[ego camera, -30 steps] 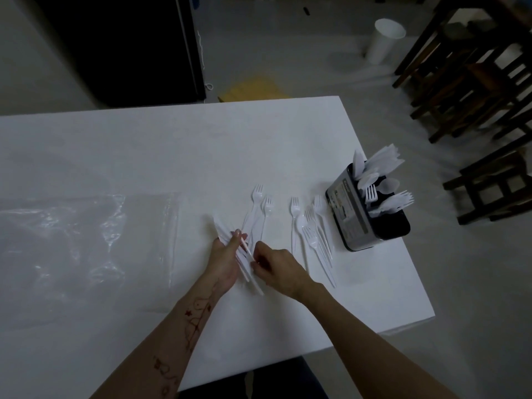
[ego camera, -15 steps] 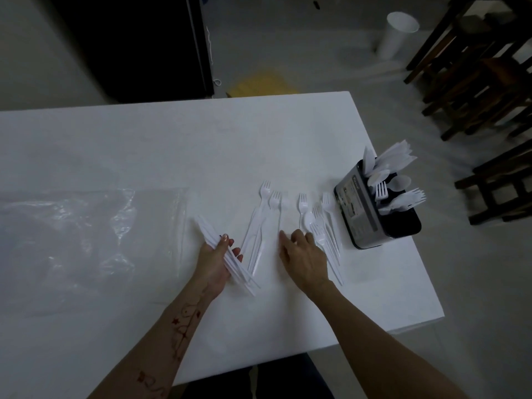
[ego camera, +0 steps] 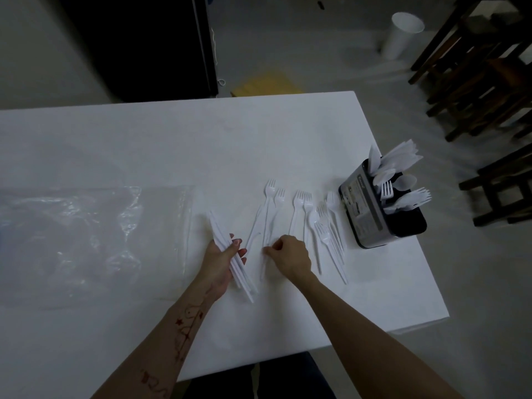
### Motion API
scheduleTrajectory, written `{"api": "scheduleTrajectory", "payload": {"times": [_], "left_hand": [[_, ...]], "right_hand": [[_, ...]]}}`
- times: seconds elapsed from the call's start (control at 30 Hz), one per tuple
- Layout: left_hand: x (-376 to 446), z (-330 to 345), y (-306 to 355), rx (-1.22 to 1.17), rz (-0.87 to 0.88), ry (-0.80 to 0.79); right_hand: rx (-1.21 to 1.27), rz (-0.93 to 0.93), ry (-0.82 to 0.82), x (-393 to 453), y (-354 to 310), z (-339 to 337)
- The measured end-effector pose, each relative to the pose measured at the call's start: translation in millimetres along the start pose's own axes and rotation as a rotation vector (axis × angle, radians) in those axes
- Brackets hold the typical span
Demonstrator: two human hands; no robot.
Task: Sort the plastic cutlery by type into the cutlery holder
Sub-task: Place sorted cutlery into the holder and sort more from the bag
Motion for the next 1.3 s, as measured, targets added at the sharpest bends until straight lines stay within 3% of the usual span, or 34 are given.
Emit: {"api": "scheduleTrajectory", "payload": {"times": [0.1, 0.2, 0.37, 0.5, 0.6, 0.7, 1.0, 1.1, 1.17, 1.3], "left_hand": [[1, 2, -1, -0.002, -0.001, -0.012], [3, 8, -1, 0.028, 0.015, -0.045], [6, 17, 3, -0.012, 0.038, -0.102], [5, 13, 9, -0.026, 0.088, 0.039], [4, 3, 10, -0.020, 0.101, 0.110], [1, -6, 11, 0.038, 0.111, 0.094], [0, -3, 9, 0.020, 0.091, 0.024], [2, 2, 8, 0.016, 0.078, 0.024], [4, 4, 7, -0.002, 0.073, 0.020], [4, 11, 10, -0.023, 0.071, -0.041]], "right_hand": [[0.075, -0.029, -0.004, -3, 3, -9], [0.131, -0.223, 0.033, -19, -8, -17], [0.179, -0.454, -0.128, -37, -27, -8], [0.275, -0.314, -0.058, -29, -21, -4], [0.027, -0.149, 0.061, -16, -14, 4], [-0.204, -0.053, 0.039, -7, -16, 15], [0.036, 0.007, -0.034, -8, -7, 2], [0.116, -0.124, 0.019, -23, -12, -7], [0.102, -0.288, -0.049, -34, -21, -8], [-0.154, -0.562, -0.192, -42, -36, 1]]}}
Point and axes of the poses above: each hand's wrist, its own x-axis towards the middle knuckle, its own z-axis out of the palm, y = z × x, the point moved 5 cm from there along x, towards the middle knuckle, and after that the axes turned 11 degrees about -y, right-handed, at the moved point
